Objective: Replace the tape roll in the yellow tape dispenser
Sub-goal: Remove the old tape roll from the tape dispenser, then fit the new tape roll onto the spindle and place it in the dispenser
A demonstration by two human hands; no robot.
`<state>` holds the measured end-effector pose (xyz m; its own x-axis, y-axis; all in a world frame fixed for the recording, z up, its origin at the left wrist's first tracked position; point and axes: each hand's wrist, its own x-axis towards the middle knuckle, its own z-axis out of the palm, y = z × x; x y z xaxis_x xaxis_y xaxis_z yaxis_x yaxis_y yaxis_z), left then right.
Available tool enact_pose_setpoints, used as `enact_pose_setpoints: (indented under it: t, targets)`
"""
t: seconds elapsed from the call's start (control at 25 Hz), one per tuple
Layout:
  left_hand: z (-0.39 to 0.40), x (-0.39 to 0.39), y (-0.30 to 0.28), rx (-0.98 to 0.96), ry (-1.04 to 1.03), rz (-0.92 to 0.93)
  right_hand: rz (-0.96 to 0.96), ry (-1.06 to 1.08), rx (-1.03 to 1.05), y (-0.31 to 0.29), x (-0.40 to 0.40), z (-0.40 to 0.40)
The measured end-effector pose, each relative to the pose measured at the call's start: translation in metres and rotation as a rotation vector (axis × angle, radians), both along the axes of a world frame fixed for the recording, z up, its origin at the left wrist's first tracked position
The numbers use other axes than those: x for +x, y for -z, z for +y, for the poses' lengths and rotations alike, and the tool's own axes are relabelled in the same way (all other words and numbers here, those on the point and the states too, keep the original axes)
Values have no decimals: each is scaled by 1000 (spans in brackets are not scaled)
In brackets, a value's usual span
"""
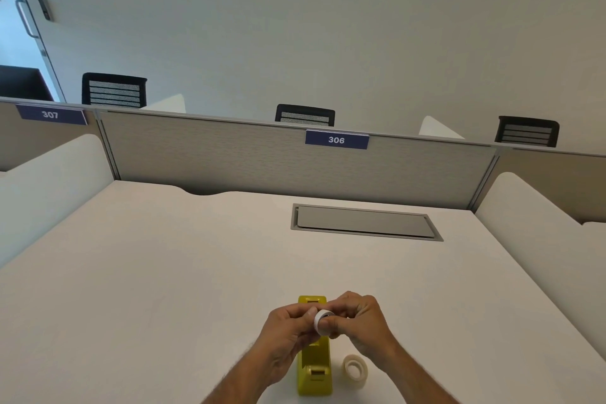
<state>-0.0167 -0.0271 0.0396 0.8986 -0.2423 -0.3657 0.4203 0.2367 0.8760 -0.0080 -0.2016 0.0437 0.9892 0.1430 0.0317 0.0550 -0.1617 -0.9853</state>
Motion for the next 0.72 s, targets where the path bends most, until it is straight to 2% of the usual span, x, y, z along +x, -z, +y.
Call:
enact_pose_setpoints:
  t: [0.2, 0.32, 0.48, 0.72]
  targets:
    - [-2, 5, 9, 26, -137, 26, 43, 135, 142, 5, 3, -5]
    - [-2, 8, 16, 67, -225, 42, 105, 296, 118, 12, 7, -15]
    - [-3, 9, 22, 135, -264, 54, 177, 384, -175, 28, 11, -31]
    - [-3, 8, 27, 191, -207, 16, 281, 429, -534, 45, 11, -43]
